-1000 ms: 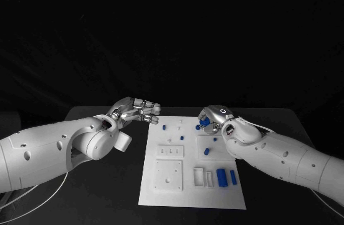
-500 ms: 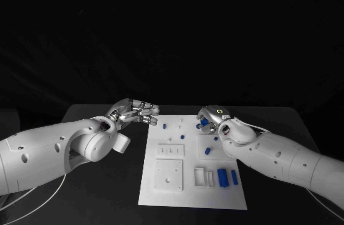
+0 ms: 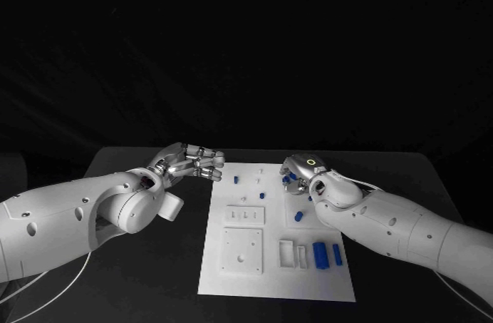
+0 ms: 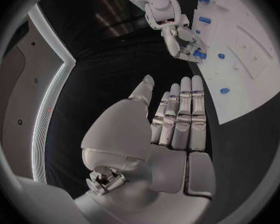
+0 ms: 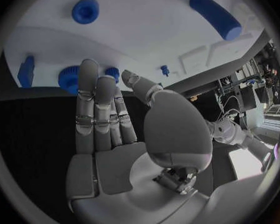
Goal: Assemble the parts on the task board
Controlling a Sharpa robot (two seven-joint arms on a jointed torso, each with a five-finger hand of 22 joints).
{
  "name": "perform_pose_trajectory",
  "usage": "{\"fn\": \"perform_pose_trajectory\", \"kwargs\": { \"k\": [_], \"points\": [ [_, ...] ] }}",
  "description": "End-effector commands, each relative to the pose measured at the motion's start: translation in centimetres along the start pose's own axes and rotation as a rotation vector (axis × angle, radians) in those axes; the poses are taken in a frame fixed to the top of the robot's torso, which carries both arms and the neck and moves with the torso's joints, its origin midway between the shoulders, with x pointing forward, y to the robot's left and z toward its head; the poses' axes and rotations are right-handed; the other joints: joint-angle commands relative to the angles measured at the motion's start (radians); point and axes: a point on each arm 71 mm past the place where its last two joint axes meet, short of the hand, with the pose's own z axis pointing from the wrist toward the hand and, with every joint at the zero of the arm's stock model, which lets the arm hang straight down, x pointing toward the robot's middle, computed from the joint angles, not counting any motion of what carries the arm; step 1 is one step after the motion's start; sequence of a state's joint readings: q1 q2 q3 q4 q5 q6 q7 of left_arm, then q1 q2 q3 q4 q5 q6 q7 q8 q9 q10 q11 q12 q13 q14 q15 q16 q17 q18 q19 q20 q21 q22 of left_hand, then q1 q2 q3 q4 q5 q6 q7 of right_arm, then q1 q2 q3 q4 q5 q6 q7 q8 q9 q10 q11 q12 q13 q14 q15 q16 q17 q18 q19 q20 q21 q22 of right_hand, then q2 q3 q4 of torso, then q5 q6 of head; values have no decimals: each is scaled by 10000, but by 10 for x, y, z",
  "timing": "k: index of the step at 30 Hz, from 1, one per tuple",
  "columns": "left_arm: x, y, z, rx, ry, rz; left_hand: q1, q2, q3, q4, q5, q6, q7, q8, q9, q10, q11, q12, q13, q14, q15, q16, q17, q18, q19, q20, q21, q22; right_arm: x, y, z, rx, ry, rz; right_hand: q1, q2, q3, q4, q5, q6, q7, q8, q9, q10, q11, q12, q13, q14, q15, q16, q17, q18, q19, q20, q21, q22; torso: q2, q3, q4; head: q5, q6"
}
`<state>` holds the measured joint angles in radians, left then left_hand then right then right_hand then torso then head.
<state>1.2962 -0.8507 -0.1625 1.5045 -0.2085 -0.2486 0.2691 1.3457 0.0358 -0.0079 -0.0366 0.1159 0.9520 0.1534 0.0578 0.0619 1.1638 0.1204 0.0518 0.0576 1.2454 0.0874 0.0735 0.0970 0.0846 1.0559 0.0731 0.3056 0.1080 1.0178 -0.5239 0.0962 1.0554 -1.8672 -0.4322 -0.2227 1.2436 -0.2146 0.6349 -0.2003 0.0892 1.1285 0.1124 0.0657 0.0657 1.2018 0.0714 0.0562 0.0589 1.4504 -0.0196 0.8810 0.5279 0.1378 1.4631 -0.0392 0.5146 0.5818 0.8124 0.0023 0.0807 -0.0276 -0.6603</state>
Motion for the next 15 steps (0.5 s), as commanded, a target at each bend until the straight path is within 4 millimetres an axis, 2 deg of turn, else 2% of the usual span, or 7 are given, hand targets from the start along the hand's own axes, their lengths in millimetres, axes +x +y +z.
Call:
{"fn": "perform_pose_trajectory", "kwargs": {
  "k": [1, 7, 15],
  "points": [
    [2, -1, 0, 25, 213, -10, -75, 26, -55, -3, -25, -70, 16, 31, 1, -81, -22, 64, 13, 54, 13, 17, 17, -73, -59, 5, 51, -15, 3, 1, 0, -69, 265, -185, -4, 143, 64, -15, 47, 121, -16, -27, 8, 142, -21, 13, 16, -64, -25, 48, 5, -16, -12, -60, -28, 64, 50, 1, -15, -5, 3],
    [2, -1, 0, 19, 223, -13, -44, 23, -61, -26, -28, -81, 19, 29, 0, -85, -22, 65, 13, 49, 13, 16, 18, -71, -60, 4, 56, -23, 3, 1, -1, -71, 333, -261, 45, 349, 32, -70, 221, 463, -110, -18, 31, 607, -165, 15, 27, -65, -136, 83, 28, -71, -24, -161, 16, 248, 100, 5, -5, -32, 43],
    [0, 0, 0, -24, 200, -7, -56, 34, -77, -23, -38, -79, 18, 29, 0, -85, -20, 64, 12, 48, 14, 16, 20, -71, -63, 6, 62, -32, 3, 1, -2, -75, 267, -340, 85, 521, 46, -345, 410, 569, -119, -22, 32, 722, -189, 21, 30, -83, -163, 133, 50, -110, -143, -216, 100, 686, 150, 8, 16, -37, 95]
  ]
}}
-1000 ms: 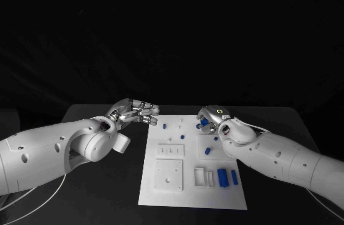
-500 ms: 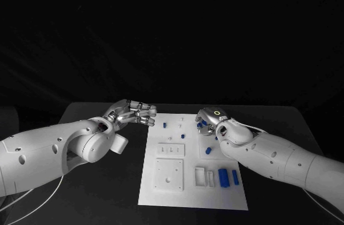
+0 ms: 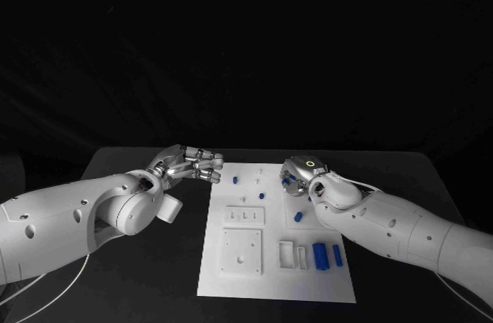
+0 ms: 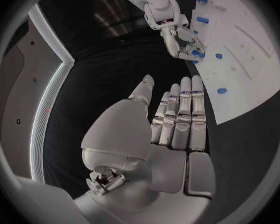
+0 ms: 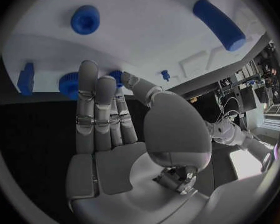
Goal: Assemble the parts on the task board
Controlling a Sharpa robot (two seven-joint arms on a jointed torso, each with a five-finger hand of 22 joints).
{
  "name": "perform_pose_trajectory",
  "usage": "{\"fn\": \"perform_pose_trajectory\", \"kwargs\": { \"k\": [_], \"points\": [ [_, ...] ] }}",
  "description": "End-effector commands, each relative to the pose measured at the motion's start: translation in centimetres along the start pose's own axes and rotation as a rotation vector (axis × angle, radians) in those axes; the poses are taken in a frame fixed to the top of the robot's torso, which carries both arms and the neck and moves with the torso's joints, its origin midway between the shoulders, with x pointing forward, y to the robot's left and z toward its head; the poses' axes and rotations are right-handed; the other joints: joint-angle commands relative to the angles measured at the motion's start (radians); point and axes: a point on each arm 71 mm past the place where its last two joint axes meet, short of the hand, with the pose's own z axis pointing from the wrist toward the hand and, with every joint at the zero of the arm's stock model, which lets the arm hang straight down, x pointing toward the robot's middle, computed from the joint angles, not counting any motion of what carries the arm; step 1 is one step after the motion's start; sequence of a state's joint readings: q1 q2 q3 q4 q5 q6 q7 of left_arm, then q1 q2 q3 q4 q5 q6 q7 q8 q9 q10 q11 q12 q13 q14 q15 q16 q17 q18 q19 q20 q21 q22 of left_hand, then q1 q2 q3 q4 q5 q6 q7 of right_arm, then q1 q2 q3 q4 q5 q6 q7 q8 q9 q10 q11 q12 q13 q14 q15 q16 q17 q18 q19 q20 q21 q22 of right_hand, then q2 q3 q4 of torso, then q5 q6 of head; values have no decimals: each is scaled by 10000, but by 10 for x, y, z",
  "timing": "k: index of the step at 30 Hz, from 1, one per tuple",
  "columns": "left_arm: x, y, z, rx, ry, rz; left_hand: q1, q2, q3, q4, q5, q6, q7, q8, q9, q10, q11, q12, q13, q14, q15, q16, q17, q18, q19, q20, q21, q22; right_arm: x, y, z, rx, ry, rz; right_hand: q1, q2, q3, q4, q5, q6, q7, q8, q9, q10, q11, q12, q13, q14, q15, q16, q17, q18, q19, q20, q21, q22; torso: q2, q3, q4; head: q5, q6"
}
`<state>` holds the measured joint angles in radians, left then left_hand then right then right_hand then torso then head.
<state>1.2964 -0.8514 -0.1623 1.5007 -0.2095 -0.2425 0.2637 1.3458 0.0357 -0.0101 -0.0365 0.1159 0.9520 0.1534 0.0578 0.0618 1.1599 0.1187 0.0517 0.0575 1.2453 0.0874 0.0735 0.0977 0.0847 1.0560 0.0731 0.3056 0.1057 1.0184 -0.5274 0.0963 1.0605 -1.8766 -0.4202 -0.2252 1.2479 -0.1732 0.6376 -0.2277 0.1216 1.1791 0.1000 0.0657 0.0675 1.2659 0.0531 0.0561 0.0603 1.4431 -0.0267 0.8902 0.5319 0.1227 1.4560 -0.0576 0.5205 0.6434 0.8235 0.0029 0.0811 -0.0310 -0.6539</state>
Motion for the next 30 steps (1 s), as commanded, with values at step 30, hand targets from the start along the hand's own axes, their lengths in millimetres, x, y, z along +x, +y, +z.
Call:
{"fn": "perform_pose_trajectory", "kwargs": {
  "k": [30],
  "points": [
    [-2, 0, 2, -54, 124, 16, -20, 70, -96, -44, -66, -87, 19, 29, 1, -45, -3, 64, 13, 36, 16, 15, 17, -71, -78, 8, 94, -59, -24, 40, 8, -482, -1306, 173, 427, 492, 116, -436, -549, 735, -182, -20, 98, 1115, -284, 36, 82, 2, -303, -81, 65, -174, -359, -238, 2410, 3768, 155, -19, 64, 57, 235]
  ]
}}
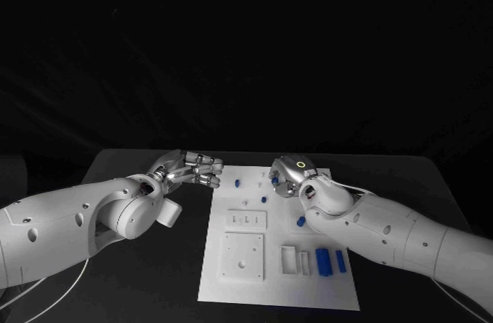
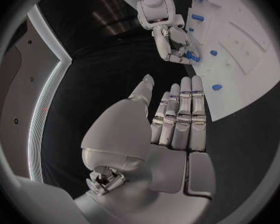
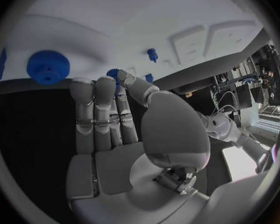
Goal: Assemble the parts on the task board
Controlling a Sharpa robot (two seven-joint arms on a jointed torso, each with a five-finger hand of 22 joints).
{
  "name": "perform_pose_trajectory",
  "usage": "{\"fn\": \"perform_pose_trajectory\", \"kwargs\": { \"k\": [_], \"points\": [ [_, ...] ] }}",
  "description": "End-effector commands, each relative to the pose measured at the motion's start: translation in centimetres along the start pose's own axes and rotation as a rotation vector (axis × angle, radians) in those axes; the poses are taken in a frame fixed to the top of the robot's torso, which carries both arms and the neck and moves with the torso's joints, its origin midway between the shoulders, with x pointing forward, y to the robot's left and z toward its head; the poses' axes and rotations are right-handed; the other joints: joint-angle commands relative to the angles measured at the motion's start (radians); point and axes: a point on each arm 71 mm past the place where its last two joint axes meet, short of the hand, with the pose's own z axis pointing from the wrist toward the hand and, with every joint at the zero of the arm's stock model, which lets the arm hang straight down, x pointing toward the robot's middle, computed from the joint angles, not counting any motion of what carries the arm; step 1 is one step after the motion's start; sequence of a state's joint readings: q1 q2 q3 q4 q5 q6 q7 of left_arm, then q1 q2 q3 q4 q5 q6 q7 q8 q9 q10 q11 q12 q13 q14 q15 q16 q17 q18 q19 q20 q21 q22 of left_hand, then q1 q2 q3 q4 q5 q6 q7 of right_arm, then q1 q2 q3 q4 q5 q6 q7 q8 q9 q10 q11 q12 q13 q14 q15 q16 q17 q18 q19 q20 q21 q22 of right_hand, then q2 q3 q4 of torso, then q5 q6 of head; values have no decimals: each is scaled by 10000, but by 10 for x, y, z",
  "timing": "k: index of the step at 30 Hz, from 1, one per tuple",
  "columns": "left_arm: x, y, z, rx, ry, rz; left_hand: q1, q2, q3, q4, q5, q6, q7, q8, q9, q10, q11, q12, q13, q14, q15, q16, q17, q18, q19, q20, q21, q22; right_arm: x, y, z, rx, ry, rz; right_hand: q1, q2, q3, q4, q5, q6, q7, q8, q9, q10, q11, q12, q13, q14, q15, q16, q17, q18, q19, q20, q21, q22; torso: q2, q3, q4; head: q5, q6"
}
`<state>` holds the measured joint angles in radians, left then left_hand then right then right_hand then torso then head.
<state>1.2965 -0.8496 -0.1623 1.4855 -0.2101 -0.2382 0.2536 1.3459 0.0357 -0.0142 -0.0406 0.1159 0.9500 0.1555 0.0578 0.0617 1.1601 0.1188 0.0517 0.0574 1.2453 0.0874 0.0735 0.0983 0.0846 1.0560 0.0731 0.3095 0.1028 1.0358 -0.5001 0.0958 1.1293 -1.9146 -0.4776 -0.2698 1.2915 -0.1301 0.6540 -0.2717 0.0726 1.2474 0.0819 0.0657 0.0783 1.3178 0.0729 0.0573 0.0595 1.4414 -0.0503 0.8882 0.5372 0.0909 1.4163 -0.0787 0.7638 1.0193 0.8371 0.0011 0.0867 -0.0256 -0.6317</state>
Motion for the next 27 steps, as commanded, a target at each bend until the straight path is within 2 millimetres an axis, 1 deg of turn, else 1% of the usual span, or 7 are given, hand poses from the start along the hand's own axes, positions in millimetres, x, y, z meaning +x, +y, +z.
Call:
{"fn": "perform_pose_trajectory", "kwargs": {
  "k": [1, 4, 12, 15, 20, 22, 27],
  "points": [
    [3, -2, 1, 70, 206, -20, -20, 71, -55, -3, -66, -67, -1, 29, 1, -47, -5, 64, 15, 36, 16, 15, 11, -71, -78, 7, 54, -29, -4, 5, 4, 56, -386, -33, -15, 55, -43, 2, -52, 49, -1, -20, -13, 591, -484, 23, 89, 15, -73, -84, 8, 149, 90, -35, -179, 168, 21, -5, 14, -3, 22],
    [3, -2, 2, 70, 217, -21, -20, 71, -55, -3, -66, -67, -1, 29, 1, -47, -5, 64, 15, 36, 16, 15, 11, -71, -78, 7, 54, -29, -5, 10, 8, 39, -556, 49, -12, 50, -25, -4, -30, 36, 0, -19, -16, 582, -481, 23, 88, 18, -72, -84, 11, 151, 113, -32, -239, 233, 22, 2, 4, 9, 21],
    [6, -2, 4, 84, 308, -33, -20, 71, -55, -3, -66, -67, -1, 29, 1, -47, -5, 64, 15, 36, 16, 15, 11, -71, -78, 7, 54, -29, -4, 20, 18, 34, -668, 103, -11, 19, -28, -14, 0, -10, 15, -21, -29, 534, -460, 22, 80, 17, -55, -86, 16, 153, 186, -17, -496, 517, 51, -6, 19, -1, 56],
    [7, -3, 4, 85, 321, -36, -25, 91, -64, -5, -69, -90, 1, 30, 1, -59, -1, 65, 15, 34, 18, 16, 11, -71, -86, 9, 68, -47, -4, 20, 20, 79, -708, 99, -18, 15, -11, -1, 16, -31, 20, -17, -33, 509, -452, 21, 77, 6, -50, -95, 12, 154, 214, -8, -612, 660, 66, 7, 15, 11, 68],
    [7, -3, 5, 86, 320, -31, -25, 91, -64, -5, -69, -90, 1, 30, 1, -59, -1, 65, 15, 34, 18, 16, 11, -71, -86, 9, 68, -47, -4, 20, 23, 212, -807, 89, -25, -46, 0, -5, 66, -69, 32, -23, -39, 467, -436, 20, 69, 11, -29, -126, -9, 150, 217, 9, -742, 810, 86, -7, 36, -5, 158],
    [7, -3, 5, 90, 321, -29, -25, 91, -64, -5, -69, -90, 1, 30, 1, -59, -1, 65, 15, 34, 18, 16, 11, -71, -86, 9, 68, -47, -5, 21, 24, 242, -846, 76, -25, -46, 0, -5, 66, -69, 32, -23, -39, 467, -436, 20, 69, 11, -29, -126, -9, 150, 217, 9, -742, 810, 94, -9, 28, 4, 179],
    [8, -4, 6, 104, 352, -25, -12, 93, -66, -16, -67, -96, 1, 29, 1, -56, -2, 65, 15, 30, 17, 15, 11, -70, -89, 10, 77, -58, -5, 22, 27, 315, -921, 42, 0, -78, 47, -7, 79, -85, 39, -22, -39, 459, -428, 20, 69, 20, -21, -136, -13, 151, 308, 14, -1006, 1115, 133, -5, 40, 1, 192]
  ]
}}
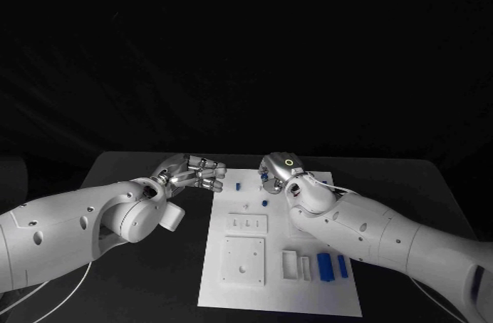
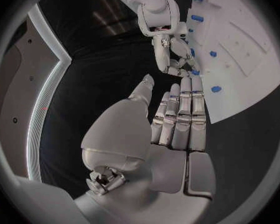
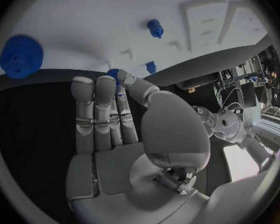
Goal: Assemble the parts on the task board
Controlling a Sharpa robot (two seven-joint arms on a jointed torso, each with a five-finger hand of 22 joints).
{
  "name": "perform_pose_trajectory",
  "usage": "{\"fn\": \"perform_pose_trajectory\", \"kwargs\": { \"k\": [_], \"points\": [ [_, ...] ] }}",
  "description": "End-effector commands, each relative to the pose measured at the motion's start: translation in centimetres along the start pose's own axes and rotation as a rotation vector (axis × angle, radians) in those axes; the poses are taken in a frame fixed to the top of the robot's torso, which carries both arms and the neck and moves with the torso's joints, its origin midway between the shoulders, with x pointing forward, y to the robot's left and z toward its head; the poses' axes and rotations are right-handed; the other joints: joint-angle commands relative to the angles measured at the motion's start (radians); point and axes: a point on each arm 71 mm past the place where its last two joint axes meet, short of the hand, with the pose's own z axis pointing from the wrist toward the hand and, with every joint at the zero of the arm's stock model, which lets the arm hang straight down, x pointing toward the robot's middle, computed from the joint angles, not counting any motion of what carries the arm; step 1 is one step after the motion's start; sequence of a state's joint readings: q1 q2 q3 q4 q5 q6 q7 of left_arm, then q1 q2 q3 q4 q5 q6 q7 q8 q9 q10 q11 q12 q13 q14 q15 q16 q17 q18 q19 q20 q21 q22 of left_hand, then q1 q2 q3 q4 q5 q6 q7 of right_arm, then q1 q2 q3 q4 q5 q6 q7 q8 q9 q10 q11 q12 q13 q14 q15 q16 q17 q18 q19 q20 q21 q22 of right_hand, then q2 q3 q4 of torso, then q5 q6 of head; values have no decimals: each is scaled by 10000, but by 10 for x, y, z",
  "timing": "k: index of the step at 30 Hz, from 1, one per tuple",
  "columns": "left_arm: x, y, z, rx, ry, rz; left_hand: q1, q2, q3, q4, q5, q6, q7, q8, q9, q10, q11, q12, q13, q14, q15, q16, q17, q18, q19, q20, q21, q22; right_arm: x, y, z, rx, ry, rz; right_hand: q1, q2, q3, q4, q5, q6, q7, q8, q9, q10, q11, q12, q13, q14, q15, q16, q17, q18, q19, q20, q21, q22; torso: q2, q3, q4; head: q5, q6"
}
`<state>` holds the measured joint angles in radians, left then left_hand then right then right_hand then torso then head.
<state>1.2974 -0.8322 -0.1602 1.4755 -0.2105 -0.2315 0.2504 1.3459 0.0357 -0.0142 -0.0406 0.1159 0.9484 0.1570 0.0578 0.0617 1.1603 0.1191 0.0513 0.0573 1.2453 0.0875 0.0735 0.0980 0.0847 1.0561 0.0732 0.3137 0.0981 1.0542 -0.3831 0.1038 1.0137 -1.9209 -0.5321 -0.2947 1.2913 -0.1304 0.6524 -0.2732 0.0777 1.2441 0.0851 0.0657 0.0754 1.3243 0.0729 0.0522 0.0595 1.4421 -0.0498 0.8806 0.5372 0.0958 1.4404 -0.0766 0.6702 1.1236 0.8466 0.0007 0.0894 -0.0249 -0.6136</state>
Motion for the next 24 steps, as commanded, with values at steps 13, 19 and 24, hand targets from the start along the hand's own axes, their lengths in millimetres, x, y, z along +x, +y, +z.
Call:
{"fn": "perform_pose_trajectory", "kwargs": {
  "k": [13, 19, 24],
  "points": [
    [6, -3, 3, 104, 295, -18, -12, 93, -67, -16, -67, -81, -15, 29, 1, -59, -5, 69, 16, 30, 17, 15, 14, -71, -89, 10, 36, -12, -1, 2, 4, 115, -388, -104, 9, -118, 126, 3, 47, -64, 4, -21, -13, 394, -422, 73, 68, 10, -27, -56, -5, 113, 116, -4, -251, 287, 196, -68, 113, -75, 96],
    [6, -3, 4, 100, 315, -20, -12, 93, -67, -16, -67, -81, -15, 29, 1, -59, -5, 69, 16, 30, 17, 15, 14, -71, -89, 10, 36, -12, 1, 1, 4, 101, -199, -124, -22, -130, 70, 33, 5, -60, 2, -23, -13, 393, -430, 71, 67, 2, -28, -62, -5, 100, 164, -1, -373, 399, 234, -85, 131, -123, 100],
    [6, -3, 4, 95, 317, -19, -12, 93, -67, -16, -67, -81, -15, 29, 1, -59, -5, 69, 16, 30, 17, 15, 14, -71, -89, 10, 36, -12, 3, 1, 5, 98, -61, -100, -41, -105, 10, 70, -49, -118, 19, -23, -20, 330, -423, 69, 63, 8, -25, -75, -13, 100, 203, -1, -534, 421, 240, -94, 145, -135, 96]
  ]
}}
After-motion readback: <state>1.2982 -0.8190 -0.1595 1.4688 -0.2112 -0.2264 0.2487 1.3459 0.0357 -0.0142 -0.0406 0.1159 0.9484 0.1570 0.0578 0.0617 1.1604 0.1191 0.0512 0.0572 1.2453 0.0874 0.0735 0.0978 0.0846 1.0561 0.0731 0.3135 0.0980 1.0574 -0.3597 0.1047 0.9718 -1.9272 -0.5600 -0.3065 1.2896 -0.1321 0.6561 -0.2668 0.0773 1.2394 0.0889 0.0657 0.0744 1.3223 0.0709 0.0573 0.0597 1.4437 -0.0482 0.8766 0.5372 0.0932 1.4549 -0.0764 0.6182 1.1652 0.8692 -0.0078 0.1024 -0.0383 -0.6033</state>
